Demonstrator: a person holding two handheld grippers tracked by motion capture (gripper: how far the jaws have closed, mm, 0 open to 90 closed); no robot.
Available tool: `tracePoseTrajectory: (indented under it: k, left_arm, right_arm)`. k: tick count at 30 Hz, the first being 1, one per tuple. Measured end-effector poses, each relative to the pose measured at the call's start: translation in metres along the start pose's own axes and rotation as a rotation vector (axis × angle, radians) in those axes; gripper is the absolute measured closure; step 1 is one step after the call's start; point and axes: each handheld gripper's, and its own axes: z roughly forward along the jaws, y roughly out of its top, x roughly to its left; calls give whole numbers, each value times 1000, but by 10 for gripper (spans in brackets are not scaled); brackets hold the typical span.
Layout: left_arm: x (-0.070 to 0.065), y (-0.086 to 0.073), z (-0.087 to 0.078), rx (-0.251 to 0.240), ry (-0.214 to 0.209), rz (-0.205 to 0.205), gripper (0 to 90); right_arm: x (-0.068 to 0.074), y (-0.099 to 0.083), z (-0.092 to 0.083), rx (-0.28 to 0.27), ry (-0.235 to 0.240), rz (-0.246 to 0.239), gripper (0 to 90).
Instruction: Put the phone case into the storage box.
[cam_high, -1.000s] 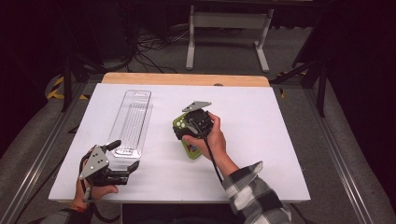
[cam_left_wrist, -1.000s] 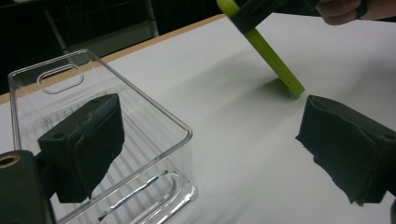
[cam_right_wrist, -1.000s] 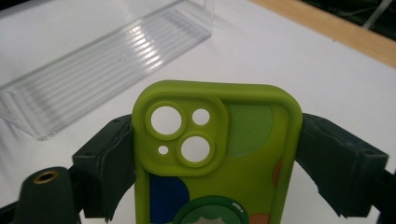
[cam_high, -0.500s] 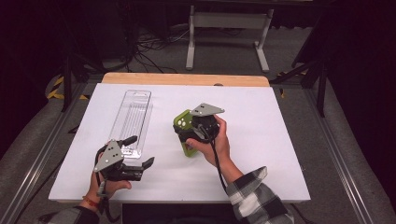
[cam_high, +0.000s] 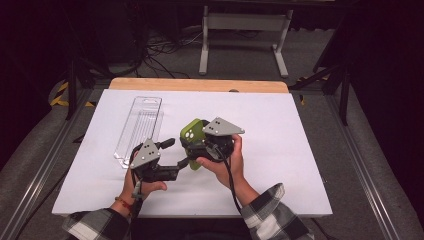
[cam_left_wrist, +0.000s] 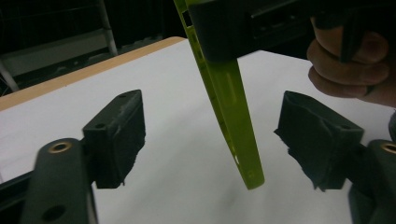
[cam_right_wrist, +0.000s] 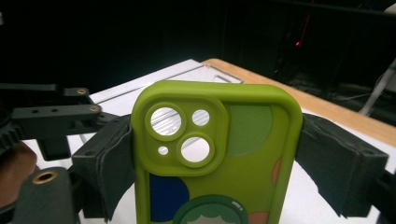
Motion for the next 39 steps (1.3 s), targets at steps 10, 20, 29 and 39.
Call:
tracePoseTrajectory:
  k: [10,20,29,39]
  left_arm:
    - [-6,5,12,-54,4,-20,470]
    - [-12,6,16,-97,26,3,768]
    - [-15,7,18,-83,32,36,774]
    - [-12,7,10,-94,55,45,776]
  right_arm:
    - [11,-6,-6,-46,-6,-50,159]
    - [16,-8,-12,-108,-33,-36,161]
    - [12,-8,-15,-95,-10,-31,155]
    - [9,-10,-23,-108,8,-53,126]
